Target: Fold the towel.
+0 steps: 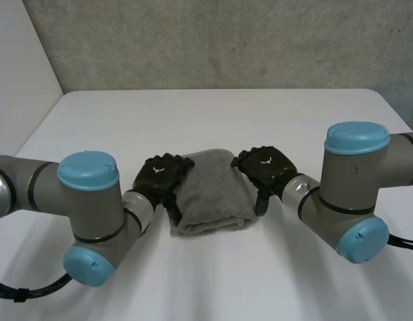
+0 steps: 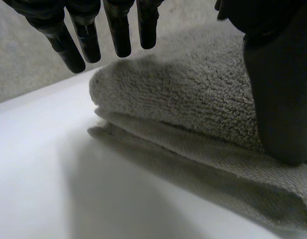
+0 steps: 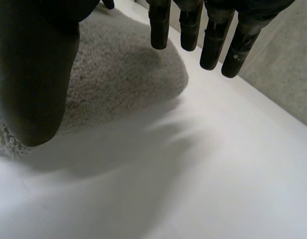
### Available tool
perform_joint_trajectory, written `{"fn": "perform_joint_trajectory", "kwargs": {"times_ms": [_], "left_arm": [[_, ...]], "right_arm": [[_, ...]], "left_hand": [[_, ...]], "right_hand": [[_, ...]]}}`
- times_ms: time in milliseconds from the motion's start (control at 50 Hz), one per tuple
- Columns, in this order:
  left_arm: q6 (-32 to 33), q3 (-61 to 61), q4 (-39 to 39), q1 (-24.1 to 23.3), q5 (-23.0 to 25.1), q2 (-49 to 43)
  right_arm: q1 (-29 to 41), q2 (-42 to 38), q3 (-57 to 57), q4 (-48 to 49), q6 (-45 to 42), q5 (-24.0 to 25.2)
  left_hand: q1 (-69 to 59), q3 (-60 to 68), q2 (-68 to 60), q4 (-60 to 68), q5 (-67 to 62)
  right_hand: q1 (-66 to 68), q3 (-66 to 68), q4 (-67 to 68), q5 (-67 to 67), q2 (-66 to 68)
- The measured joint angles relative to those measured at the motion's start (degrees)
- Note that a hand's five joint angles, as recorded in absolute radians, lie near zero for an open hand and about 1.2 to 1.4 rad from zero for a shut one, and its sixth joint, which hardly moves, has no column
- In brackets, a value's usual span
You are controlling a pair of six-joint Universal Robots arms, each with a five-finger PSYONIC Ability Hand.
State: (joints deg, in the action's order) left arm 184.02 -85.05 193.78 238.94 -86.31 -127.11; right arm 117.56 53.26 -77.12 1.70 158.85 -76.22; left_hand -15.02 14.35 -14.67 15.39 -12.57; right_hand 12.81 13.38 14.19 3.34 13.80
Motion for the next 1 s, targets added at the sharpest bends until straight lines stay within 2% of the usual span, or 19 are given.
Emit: {"fn": "perform_joint_trajectory", "kwargs": {"times_ms": [180,260,340,460,580,700,1000], "left_arm": [[0.1,0.2,-0.3,0.2,-0.2,1.4],[0.2,0.3,-0.5,0.4,-0.3,5.3],[0.1,0.3,-1.7,0.8,-0.5,11.4],[-0.1,0.4,-5.2,2.0,-3.2,20.0],[-0.7,1.9,-8.8,3.4,-9.8,27.2],[-1.9,3.3,-11.1,3.7,-12.9,30.5],[-2.2,3.7,-12.3,3.6,-12.7,30.9]], "right_arm": [[-0.1,-0.2,0.9,0.0,3.4,1.2],[-0.9,3.0,0.6,0.2,5.5,1.4],[-2.7,9.9,-0.9,1.0,9.0,0.6],[-6.3,19.3,-1.9,2.3,14.5,-4.4],[-8.5,24.9,-1.5,1.8,16.7,-11.4],[-8.4,26.4,-1.2,0.9,16.5,-15.1],[-8.0,26.3,-1.7,0.8,15.3,-15.3]], "left_hand": [[0.0,0.0,0.0,0.0,0.0],[0.0,0.0,0.0,0.0,0.1],[0.0,0.0,0.0,0.0,0.1],[0.0,-0.2,0.0,0.0,0.1],[0.1,-0.2,0.0,0.0,0.1],[0.1,-0.2,0.0,0.0,0.1],[0.1,-0.2,0.0,0.0,0.1]], "right_hand": [[0.0,0.0,0.0,0.0,0.0],[0.1,0.0,0.0,0.0,0.0],[0.1,0.0,0.0,0.0,0.0],[0.1,0.0,0.0,0.0,0.0],[0.1,0.0,0.0,0.0,0.0],[0.1,0.0,0.0,0.0,0.0],[0.1,0.0,0.0,0.0,0.0]]}}
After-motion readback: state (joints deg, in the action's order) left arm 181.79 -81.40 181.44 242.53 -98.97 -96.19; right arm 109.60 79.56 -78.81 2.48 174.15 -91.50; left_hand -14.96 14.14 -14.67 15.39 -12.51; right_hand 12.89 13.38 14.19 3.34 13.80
